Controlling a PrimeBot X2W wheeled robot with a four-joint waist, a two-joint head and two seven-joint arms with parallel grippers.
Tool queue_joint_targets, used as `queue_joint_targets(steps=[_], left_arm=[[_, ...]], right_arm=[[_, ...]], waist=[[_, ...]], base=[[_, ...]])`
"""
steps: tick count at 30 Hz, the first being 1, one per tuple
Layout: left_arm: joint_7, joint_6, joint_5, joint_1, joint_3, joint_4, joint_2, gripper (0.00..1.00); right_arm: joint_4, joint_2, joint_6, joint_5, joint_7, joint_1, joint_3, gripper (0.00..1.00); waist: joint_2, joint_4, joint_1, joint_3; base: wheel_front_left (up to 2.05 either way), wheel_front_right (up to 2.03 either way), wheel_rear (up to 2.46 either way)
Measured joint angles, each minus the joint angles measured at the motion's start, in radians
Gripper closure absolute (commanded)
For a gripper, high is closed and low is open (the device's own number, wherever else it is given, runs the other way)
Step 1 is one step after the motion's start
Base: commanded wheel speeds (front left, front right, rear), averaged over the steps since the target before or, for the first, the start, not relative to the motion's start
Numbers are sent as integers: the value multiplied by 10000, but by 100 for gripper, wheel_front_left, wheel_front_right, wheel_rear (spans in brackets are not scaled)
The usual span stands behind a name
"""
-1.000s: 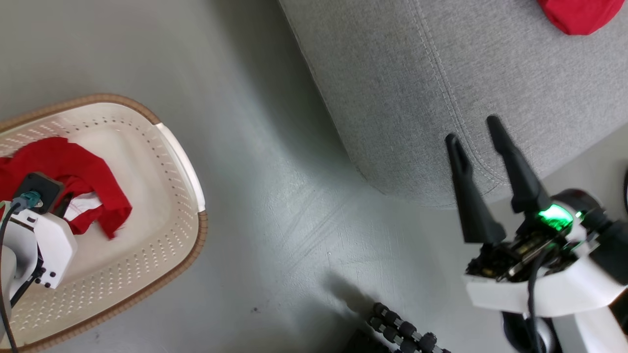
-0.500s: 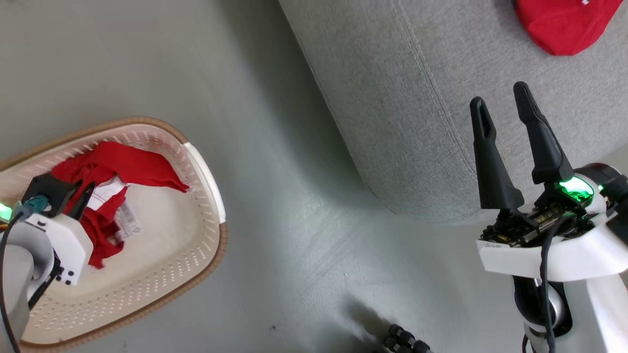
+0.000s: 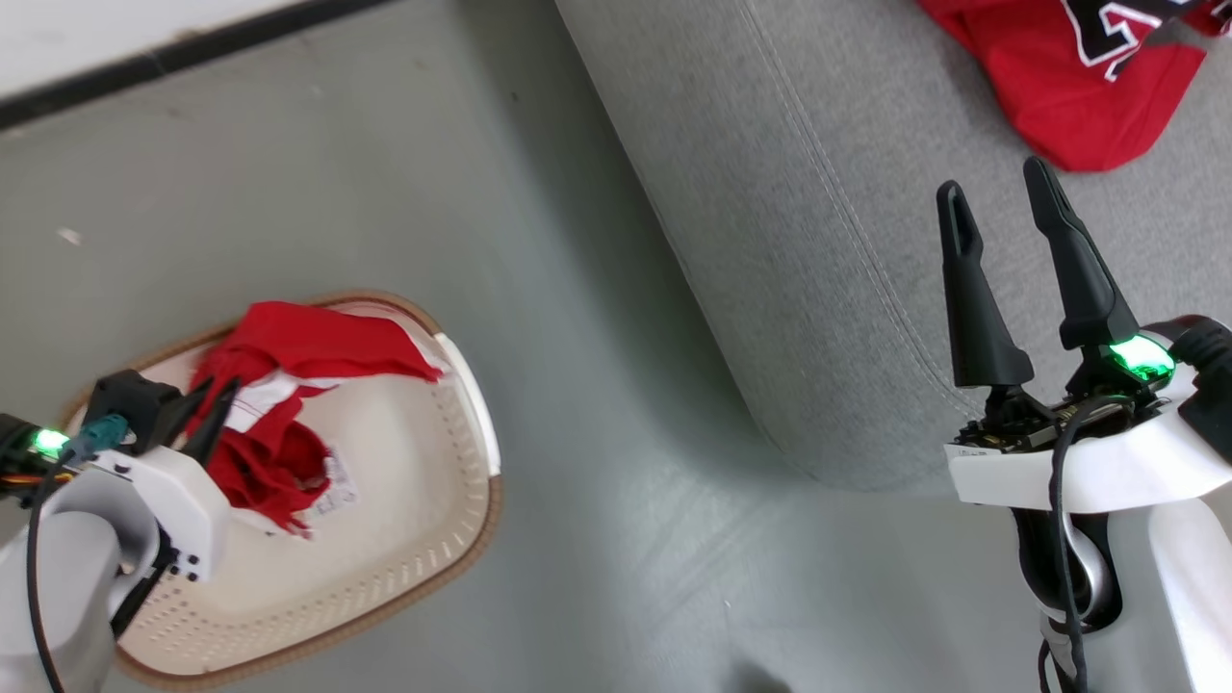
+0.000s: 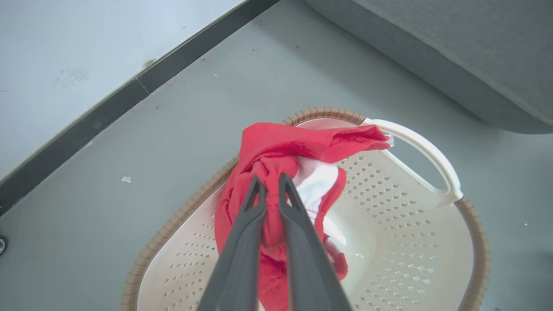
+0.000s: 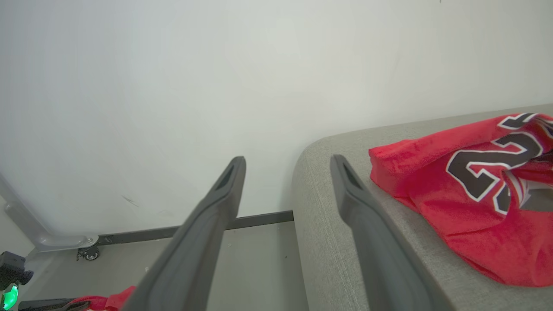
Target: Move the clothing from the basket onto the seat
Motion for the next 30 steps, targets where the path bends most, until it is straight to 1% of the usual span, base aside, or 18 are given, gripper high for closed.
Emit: queue_joint_targets(steps=[3, 7, 11, 13, 20, 25, 30], left_arm=[[2, 21, 2, 212, 332, -495, -88, 100], [2, 190, 2, 255, 880, -1208, -284, 100], [2, 435, 38, 546, 1432, -1893, -316, 100], [2, 485, 61, 731, 1691, -2180, -339, 100], [2, 765, 639, 1458, 2290, -3185, -562, 100], [2, 982, 1114, 1855, 2656, -3824, -614, 100], [0, 1072, 1429, 2278, 2984, -4435, -853, 100]], right_arm=[[224, -10, 0, -96, 0, 24, -113, 0], [533, -13, 0, -259, 0, 41, -198, 0], [815, -17, 0, -347, 0, 66, -276, 0], [940, -19, 0, -384, 0, 69, -290, 0], [1371, -27, 0, -543, 0, 330, -370, 0], [1624, -31, 0, -623, 0, 517, -430, 0], [1797, -33, 0, -644, 0, 789, -476, 0]], waist=[[0, 167, 0, -359], [0, 402, 0, -837], [0, 644, 0, -1302], [0, 768, 0, -1534], [0, 1185, 0, -2331], [0, 1462, 0, -2880], [0, 1716, 0, -3403]], base=[[0, 0, 0], [0, 0, 0], [0, 0, 0], [0, 0, 0], [0, 0, 0], [0, 0, 0], [0, 0, 0]])
